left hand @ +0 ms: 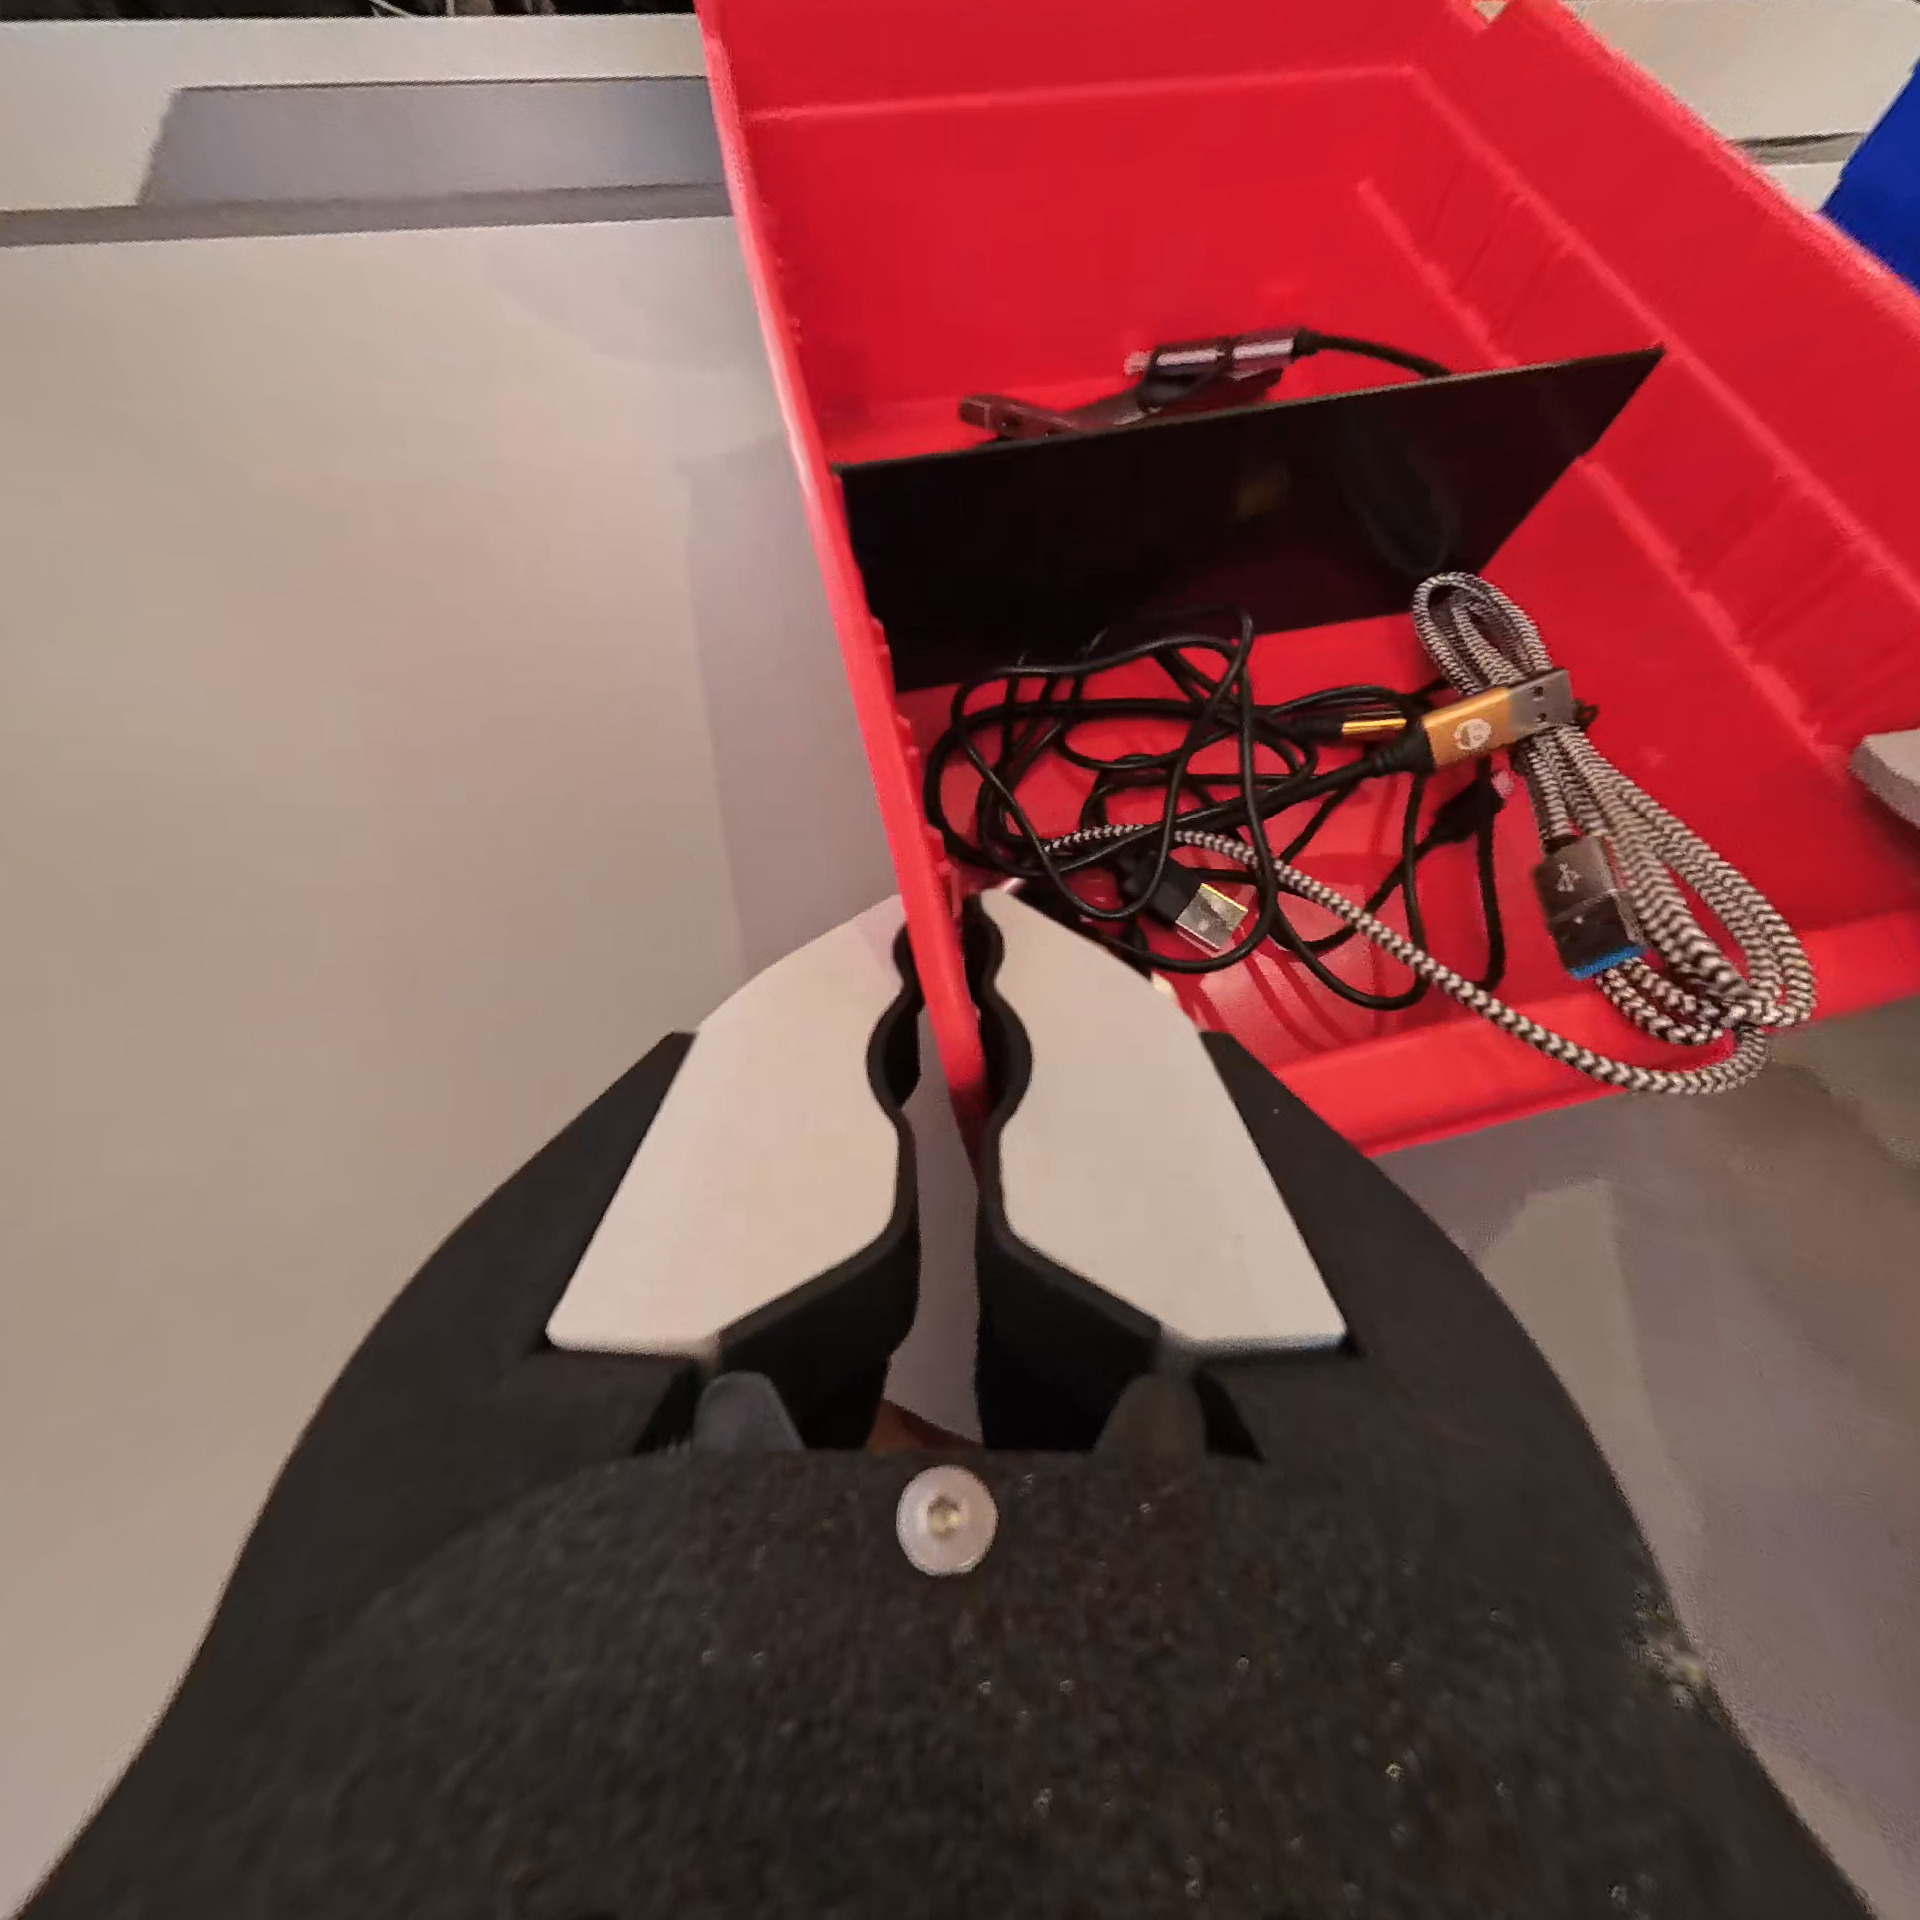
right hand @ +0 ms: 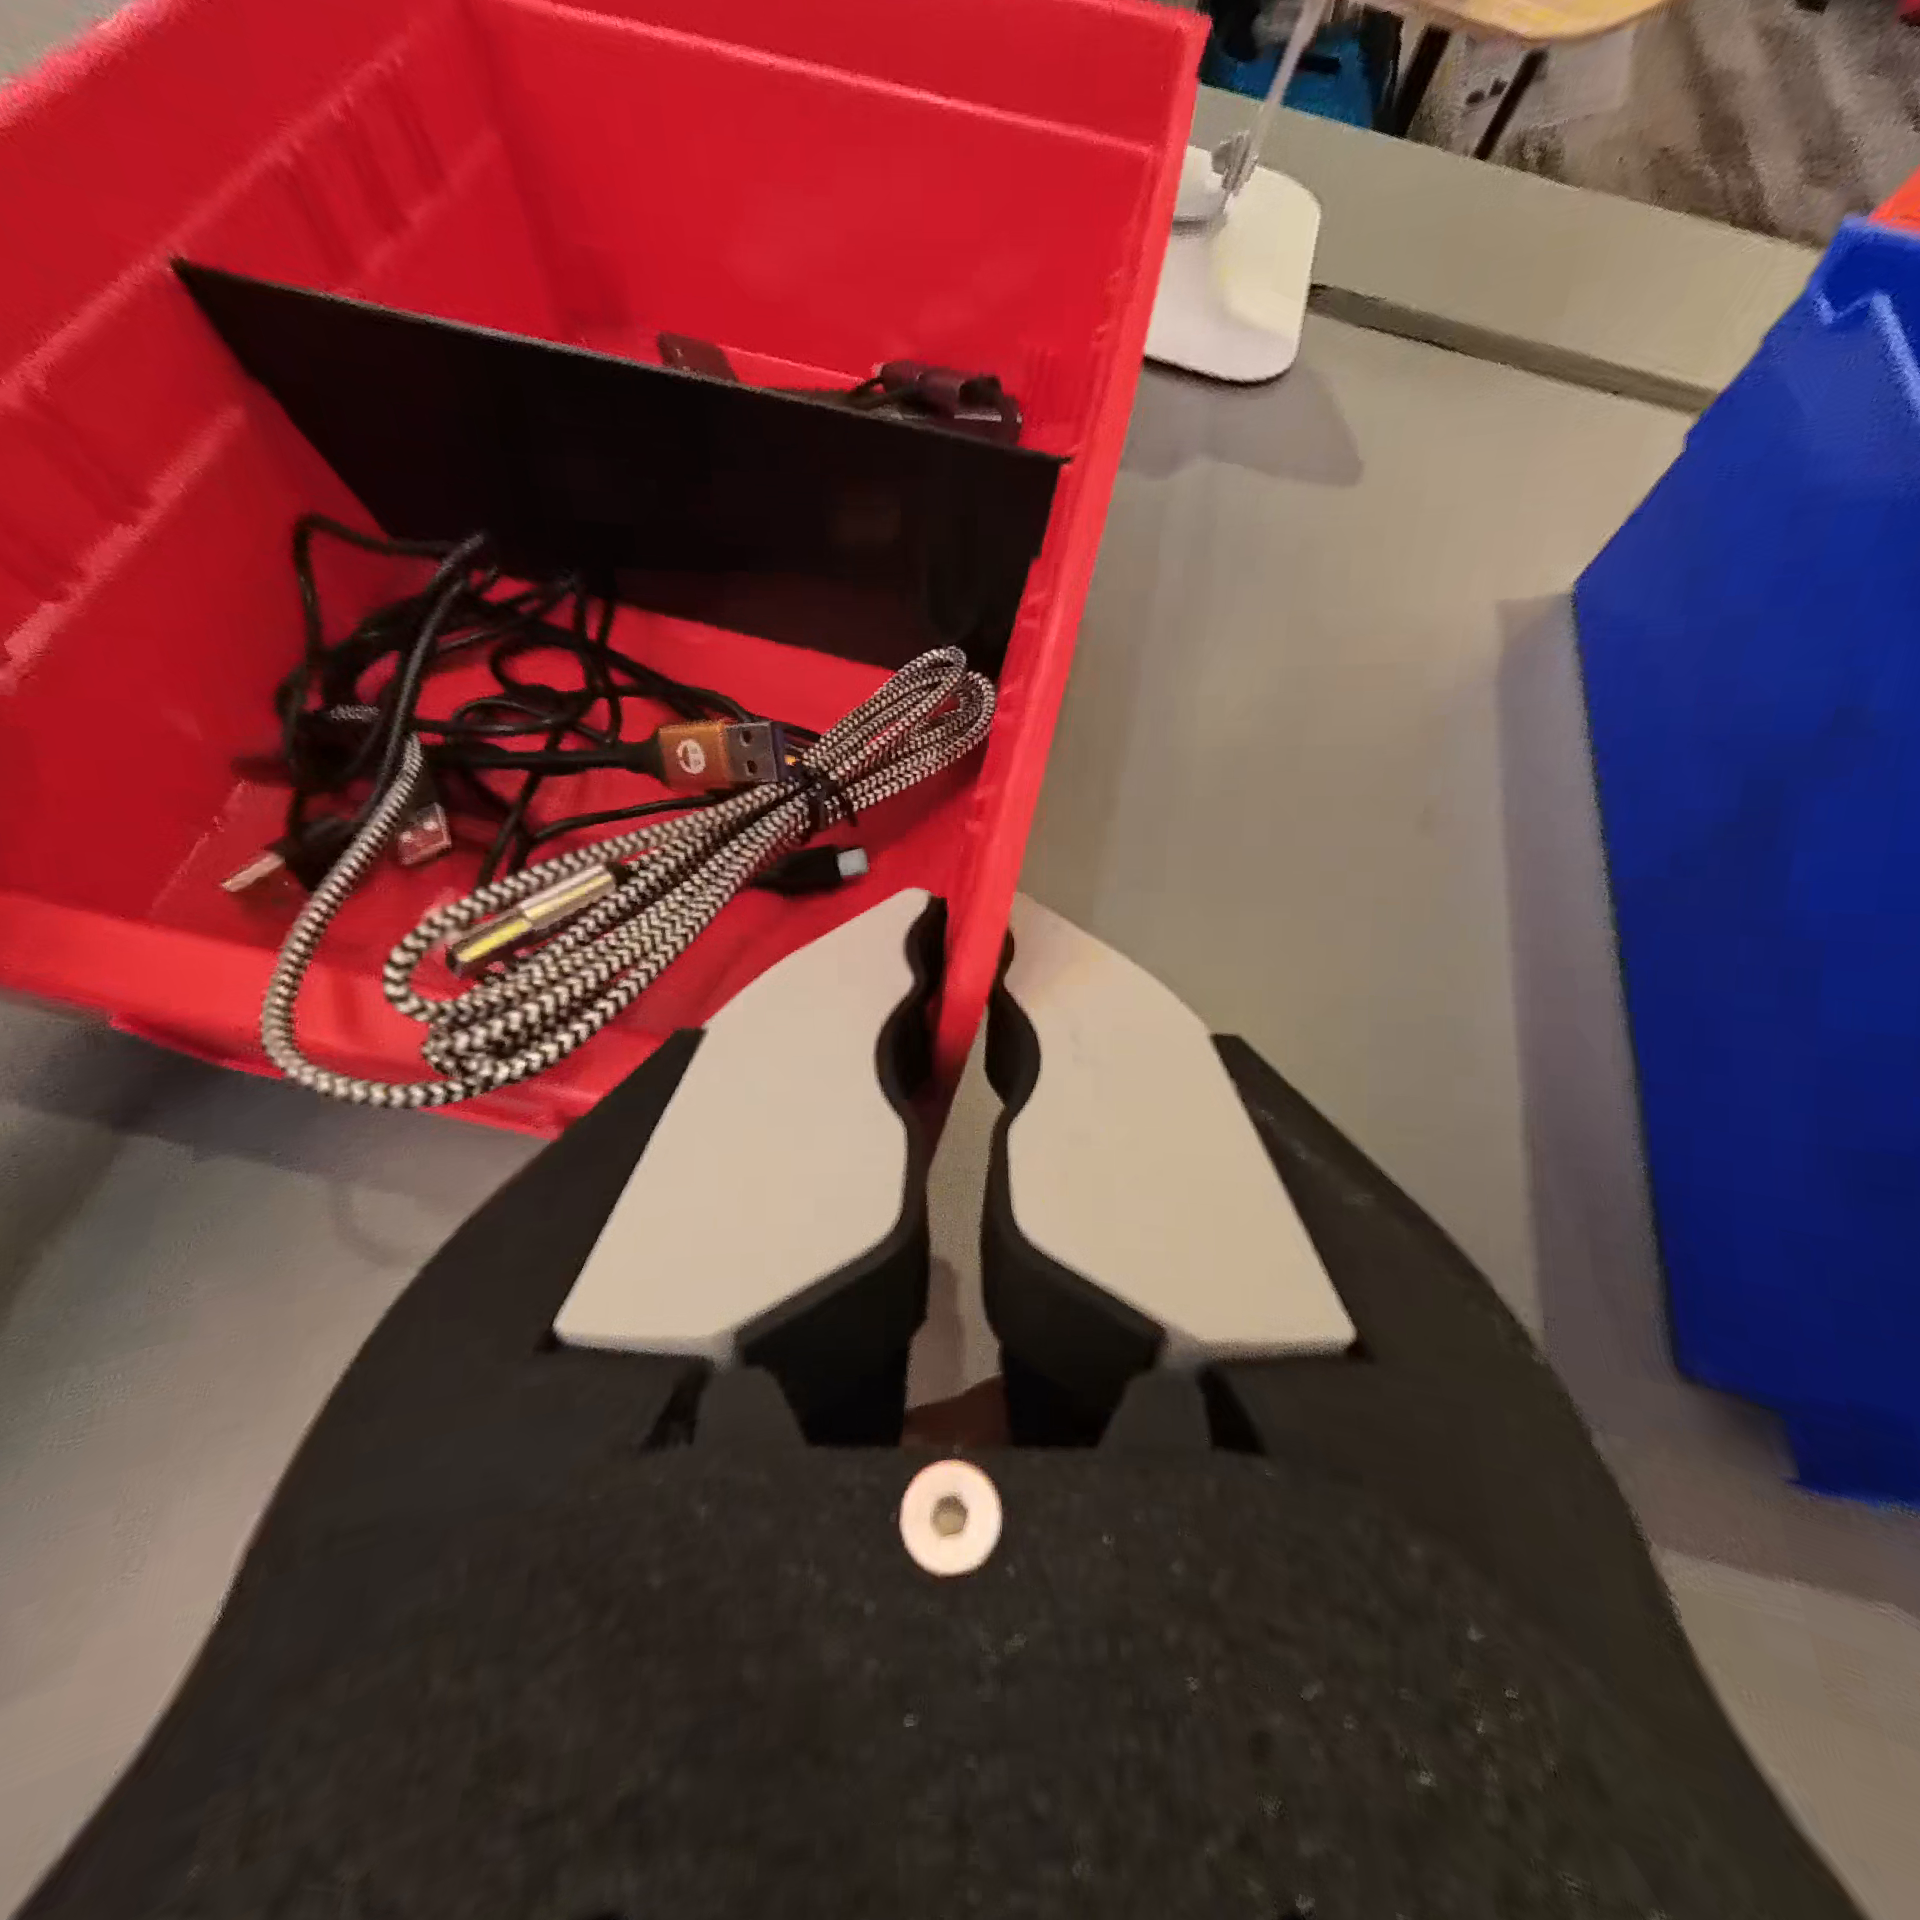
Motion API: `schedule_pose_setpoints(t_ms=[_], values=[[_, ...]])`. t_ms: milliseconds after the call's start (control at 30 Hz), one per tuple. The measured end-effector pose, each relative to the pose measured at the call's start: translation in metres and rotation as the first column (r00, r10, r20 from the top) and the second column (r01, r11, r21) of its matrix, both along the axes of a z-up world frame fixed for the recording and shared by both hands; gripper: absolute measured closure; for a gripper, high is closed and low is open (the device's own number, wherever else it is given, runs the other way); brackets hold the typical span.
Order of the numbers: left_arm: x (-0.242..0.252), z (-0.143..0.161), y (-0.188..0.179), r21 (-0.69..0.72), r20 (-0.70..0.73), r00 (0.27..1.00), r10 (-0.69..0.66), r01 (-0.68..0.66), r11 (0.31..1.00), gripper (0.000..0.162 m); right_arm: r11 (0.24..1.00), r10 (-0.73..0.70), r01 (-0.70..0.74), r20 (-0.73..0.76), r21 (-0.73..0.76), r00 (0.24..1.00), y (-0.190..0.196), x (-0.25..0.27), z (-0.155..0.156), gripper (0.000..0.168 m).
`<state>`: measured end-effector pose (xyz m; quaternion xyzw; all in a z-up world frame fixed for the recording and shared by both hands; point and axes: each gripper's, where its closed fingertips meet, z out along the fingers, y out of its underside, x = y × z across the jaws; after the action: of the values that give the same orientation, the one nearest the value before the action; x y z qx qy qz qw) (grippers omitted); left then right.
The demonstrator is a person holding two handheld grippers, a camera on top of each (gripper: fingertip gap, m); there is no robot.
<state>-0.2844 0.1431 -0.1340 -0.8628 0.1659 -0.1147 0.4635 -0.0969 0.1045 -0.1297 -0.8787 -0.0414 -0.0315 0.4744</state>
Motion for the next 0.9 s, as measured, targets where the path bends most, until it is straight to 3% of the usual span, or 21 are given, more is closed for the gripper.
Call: schedule_pose_setpoints(t_ms=[133, 333, 500, 600, 733, 833, 900], values=[[-0.046, 0.009, 0.009, 0.063, -0.02, 0.998, 0.065, -0.064, 0.996, 0.159, 0.998, 0.031, -0.031, 0.012, 0.05, 0.999, 0.005, -0.044, 0.011, 0.163], [-0.153, 0.037, 0.049, 0.172, -0.08, 0.986, 0.148, -0.133, 0.976, 0.158, 0.982, 0.177, -0.178, 0.014, 0.063, 0.984, 0.039, -0.153, 0.014, 0.156], [-0.225, 0.023, 0.059, 0.078, -0.066, 0.981, 0.181, -0.176, 0.981, 0.158, 0.976, 0.217, -0.218, 0.013, 0.031, 0.976, 0.058, -0.226, 0.01, 0.157], [-0.244, 0.009, 0.06, 0.026, -0.069, 0.98, 0.187, -0.185, 0.982, 0.159, 0.979, 0.203, -0.204, -0.041, -0.019, 0.978, 0.062, -0.245, -0.007, 0.157], [-0.251, 0.002, 0.063, 0.0, -0.038, 0.978, 0.204, -0.204, 0.979, 0.158, 0.979, 0.201, -0.201, -0.073, 0.007, 0.977, 0.063, -0.254, -0.005, 0.156], [-0.254, 0.003, 0.065, 0.001, -0.035, 0.972, 0.234, -0.234, 0.972, 0.157, 0.947, 0.32, -0.317, -0.085, 0.045, 0.944, 0.061, -0.265, -0.006, 0.136], [-0.252, 0.006, 0.064, 0.015, 0.014, 0.971, 0.237, -0.238, 0.971, 0.157, 0.919, 0.394, -0.393, -0.024, 0.037, 0.919, 0.053, -0.261, -0.005, 0.14]])
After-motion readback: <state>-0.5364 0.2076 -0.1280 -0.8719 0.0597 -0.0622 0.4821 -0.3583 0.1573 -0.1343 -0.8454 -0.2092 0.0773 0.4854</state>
